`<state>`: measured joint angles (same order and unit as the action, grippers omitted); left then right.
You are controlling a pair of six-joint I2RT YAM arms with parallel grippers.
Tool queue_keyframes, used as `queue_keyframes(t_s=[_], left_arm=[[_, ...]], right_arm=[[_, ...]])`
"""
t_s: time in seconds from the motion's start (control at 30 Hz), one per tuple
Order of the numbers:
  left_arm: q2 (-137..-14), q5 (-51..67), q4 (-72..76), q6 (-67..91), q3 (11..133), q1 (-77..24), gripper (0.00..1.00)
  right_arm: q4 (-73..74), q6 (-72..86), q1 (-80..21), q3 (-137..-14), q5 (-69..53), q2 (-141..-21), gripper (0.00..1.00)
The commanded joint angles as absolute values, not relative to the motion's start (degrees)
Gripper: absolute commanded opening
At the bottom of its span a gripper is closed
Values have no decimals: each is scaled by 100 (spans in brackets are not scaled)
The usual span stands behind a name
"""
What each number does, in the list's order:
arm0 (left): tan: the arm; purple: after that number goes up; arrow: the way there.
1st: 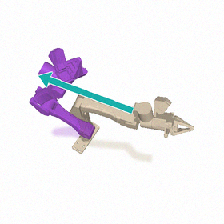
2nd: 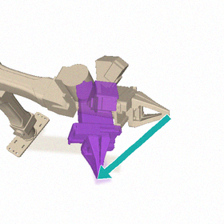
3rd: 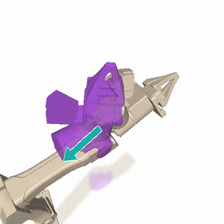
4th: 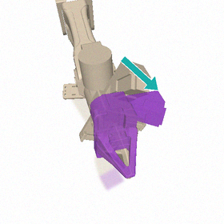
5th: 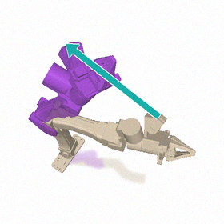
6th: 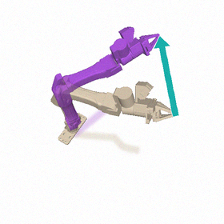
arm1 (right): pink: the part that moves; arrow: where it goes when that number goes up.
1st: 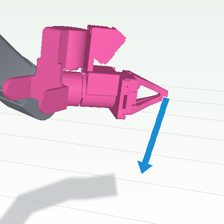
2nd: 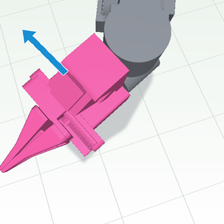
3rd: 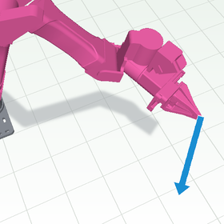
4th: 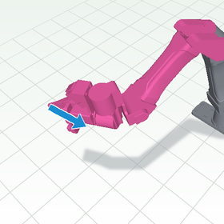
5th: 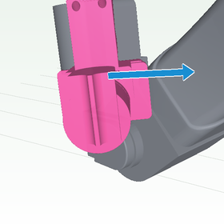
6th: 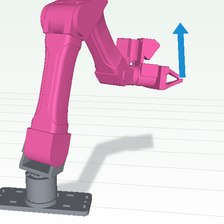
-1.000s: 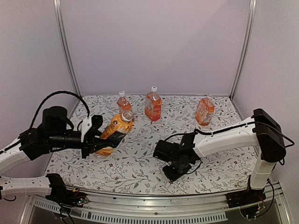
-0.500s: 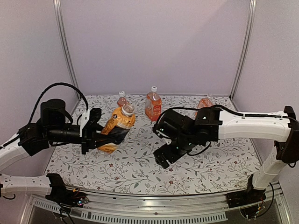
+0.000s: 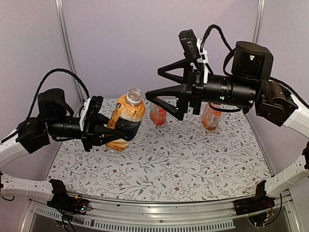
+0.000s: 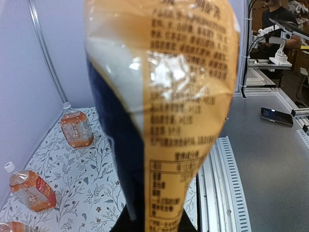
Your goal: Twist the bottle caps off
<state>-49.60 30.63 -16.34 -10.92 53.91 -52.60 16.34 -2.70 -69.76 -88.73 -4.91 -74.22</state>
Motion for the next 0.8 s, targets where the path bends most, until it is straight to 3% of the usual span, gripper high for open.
queue_keyframes(t_s=[0.0,0.13,0.23,0.5,0.6,0.63,0.67,0.77], left_arm=[[-5084,3139,-1493,-1069,5573,-5384,0],[-5111,3142,-1450,-1066,5523,-5439,0],[-5113,3140,-1445,-1065,5498,-5448,0],[-5074,3084,-1389,-1091,5417,-5465,0],[-5027,3045,-1365,-1090,5351,-5467,0],[-5005,3029,-1363,-1090,5330,-5467,5],[-4992,3018,-1355,-1094,5308,-5467,20],[-4917,2823,-1349,-1094,5199,-5467,73]], right_arm=[[1215,-786,-7040,-9421,-1384,-8161,98],[1242,-824,-7092,-9618,-1668,-8469,94],[1251,-796,-7118,-9611,-1814,-8580,85],[1246,-609,-7117,-9668,-2061,-8760,18],[1255,-542,-7116,-9622,-1986,-8756,7],[1262,-496,-7118,-9597,-1948,-8730,5],[1267,-464,-7118,-9556,-1864,-8708,3],[1338,-337,-7111,-9373,-1308,-8538,0]])
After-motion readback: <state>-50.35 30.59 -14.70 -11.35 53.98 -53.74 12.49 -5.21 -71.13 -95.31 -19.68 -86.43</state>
